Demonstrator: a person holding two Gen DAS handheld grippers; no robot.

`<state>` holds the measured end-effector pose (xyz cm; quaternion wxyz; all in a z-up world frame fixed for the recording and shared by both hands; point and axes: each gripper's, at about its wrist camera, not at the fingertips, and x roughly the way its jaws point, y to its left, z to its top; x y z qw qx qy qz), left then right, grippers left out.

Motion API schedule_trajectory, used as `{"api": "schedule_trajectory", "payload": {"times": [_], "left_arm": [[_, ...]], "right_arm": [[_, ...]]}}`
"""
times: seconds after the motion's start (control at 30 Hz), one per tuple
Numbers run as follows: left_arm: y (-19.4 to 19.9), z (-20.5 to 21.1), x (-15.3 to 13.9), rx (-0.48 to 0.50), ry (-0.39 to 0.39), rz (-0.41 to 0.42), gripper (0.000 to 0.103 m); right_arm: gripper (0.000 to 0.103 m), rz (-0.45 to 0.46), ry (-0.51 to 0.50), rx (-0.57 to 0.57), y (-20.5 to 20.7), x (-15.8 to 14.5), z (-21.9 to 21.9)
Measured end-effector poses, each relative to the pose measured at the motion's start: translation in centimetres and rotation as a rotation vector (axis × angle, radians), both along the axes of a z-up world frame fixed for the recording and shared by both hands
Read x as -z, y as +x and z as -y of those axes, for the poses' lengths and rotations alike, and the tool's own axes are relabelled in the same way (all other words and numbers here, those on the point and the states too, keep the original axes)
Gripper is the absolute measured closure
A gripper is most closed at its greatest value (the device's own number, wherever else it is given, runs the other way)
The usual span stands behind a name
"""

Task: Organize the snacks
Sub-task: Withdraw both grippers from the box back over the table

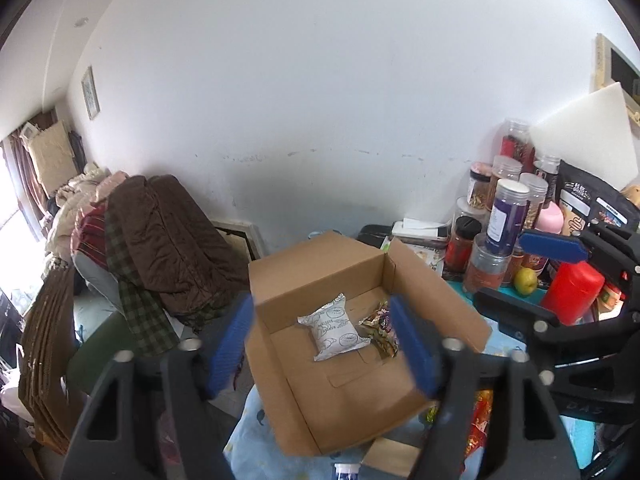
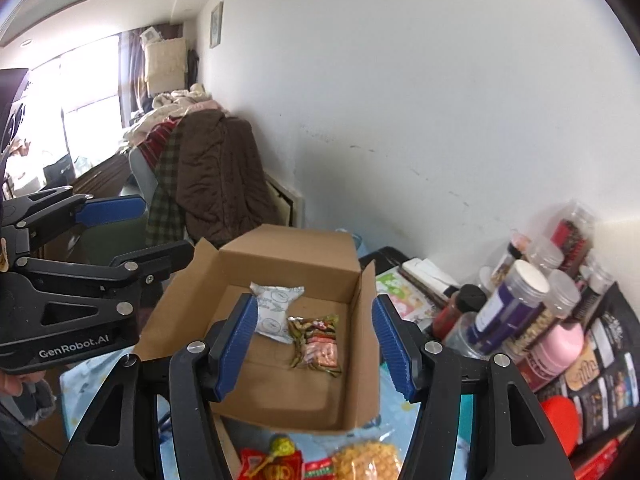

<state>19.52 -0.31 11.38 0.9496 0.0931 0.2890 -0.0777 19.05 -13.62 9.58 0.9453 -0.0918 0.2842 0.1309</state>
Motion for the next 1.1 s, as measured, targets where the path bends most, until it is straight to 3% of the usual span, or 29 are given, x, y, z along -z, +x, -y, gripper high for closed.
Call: {"api": "schedule_trajectory", "payload": {"times": [0.4,0.5,1.1], "left_arm": [[-6.9,-0.6,-1.4,0.029,-0.018,0.067,0.018],[-8.6,-0.4,-1.2,0.042,-0.022,0.080,0.005],[-16.7,-0.1,2.4,0.173,-0.044,0.007,0.005]], "right_arm": [[0.018,0.076,0.016,0.011,-7.3,-1.6,1.0],[0.017,0.088,0.009,0.018,-9.0,-1.5,1.0],[0.016,0.032,0.050,0.044,-18.6,3.1,1.4]]}}
